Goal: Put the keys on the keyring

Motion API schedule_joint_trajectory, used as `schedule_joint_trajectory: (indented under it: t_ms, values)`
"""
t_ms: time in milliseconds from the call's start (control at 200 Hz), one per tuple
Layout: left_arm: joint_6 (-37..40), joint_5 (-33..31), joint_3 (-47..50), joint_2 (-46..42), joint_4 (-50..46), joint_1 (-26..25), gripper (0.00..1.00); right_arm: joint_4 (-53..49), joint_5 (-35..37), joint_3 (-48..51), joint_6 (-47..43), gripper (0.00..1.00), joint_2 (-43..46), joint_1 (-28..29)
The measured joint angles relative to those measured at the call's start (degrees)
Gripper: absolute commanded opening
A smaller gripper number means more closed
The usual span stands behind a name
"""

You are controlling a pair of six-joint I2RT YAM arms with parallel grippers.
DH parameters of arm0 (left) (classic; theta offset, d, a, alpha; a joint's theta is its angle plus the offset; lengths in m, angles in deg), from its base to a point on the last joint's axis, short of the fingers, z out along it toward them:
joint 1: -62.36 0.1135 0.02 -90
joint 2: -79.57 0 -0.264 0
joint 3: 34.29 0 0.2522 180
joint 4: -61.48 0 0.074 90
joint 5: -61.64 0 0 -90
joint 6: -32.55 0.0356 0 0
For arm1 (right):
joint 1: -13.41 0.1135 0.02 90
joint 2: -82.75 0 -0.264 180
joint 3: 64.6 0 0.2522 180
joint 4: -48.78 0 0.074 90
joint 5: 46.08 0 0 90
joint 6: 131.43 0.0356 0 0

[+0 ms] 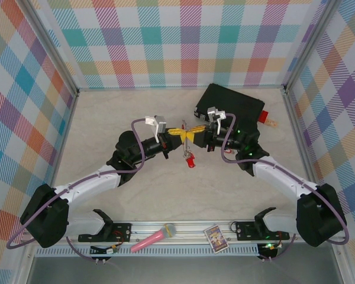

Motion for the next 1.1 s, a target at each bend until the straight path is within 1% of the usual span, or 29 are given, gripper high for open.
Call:
schedule_joint_trajectory:
  t_ms: [25, 155, 170, 205, 230, 310, 365, 470, 600, 800, 860, 895, 965, 1100]
  values:
    - [0.00, -0.09, 0.00, 0.00, 0.00, 0.04, 0.00, 0.11, -0.02, 0.00, 0.26, 0.00, -0.04, -0.11]
    - [-0.22, -0.07, 0.00, 0.00, 0.02, 0.09, 0.00, 0.11, -0.26, 0.00, -0.15, 0.00, -0.11, -0.31]
    - [-0.22, -0.04, -0.02, 0.00, -0.02, 0.09, 0.02, 0.11, -0.26, 0.00, -0.17, 0.00, -0.11, -0.31]
    - [-0.22, -0.04, -0.13, 0.00, -0.22, 0.09, 0.15, 0.07, -0.24, 0.00, -0.35, 0.00, -0.11, -0.31]
    - [-0.31, -0.09, -0.24, 0.00, -0.37, 0.09, 0.19, 0.00, -0.24, 0.00, -0.46, 0.00, -0.11, -0.31]
    - [-0.37, -0.42, -0.46, 0.00, -1.16, 0.33, 0.20, -0.28, -0.24, 0.00, -1.38, 0.00, 0.15, -0.28]
    - [-0.42, -0.39, -0.70, -0.02, -2.01, 0.46, 0.24, -1.22, -0.04, 0.00, -1.97, 0.00, 0.39, -0.24]
    - [-0.15, 0.15, -0.98, -0.20, -4.17, 1.14, 0.25, -3.34, 0.28, 0.00, -4.11, 0.00, 0.79, -0.09]
    - [2.08, 2.14, -3.28, -1.66, -12.44, 2.23, 0.30, -9.46, 0.66, -0.33, -9.53, 0.00, 1.42, 0.22]
    - [11.02, 4.50, -13.38, -2.95, -29.99, 2.73, 0.29, -21.31, 1.36, -3.08, -20.02, 0.00, 1.79, 0.42]
    - [13.46, 4.68, -15.54, -2.95, -34.16, 2.73, 0.27, -23.71, 1.66, -3.72, -22.32, 0.00, 1.79, 0.42]
    - [14.80, 4.83, -16.44, -2.89, -36.41, 2.73, 0.26, -24.83, 1.77, -3.91, -23.26, 0.00, 1.79, 0.42]
    - [17.14, 5.05, -17.53, -2.45, -40.65, 2.73, 0.20, -26.25, 2.16, -3.93, -24.57, 0.00, 1.79, 0.42]
    - [19.63, 5.18, -19.34, 0.31, -47.71, 2.73, 0.20, -27.98, 2.60, -3.93, -25.66, 0.00, 1.79, 0.46]
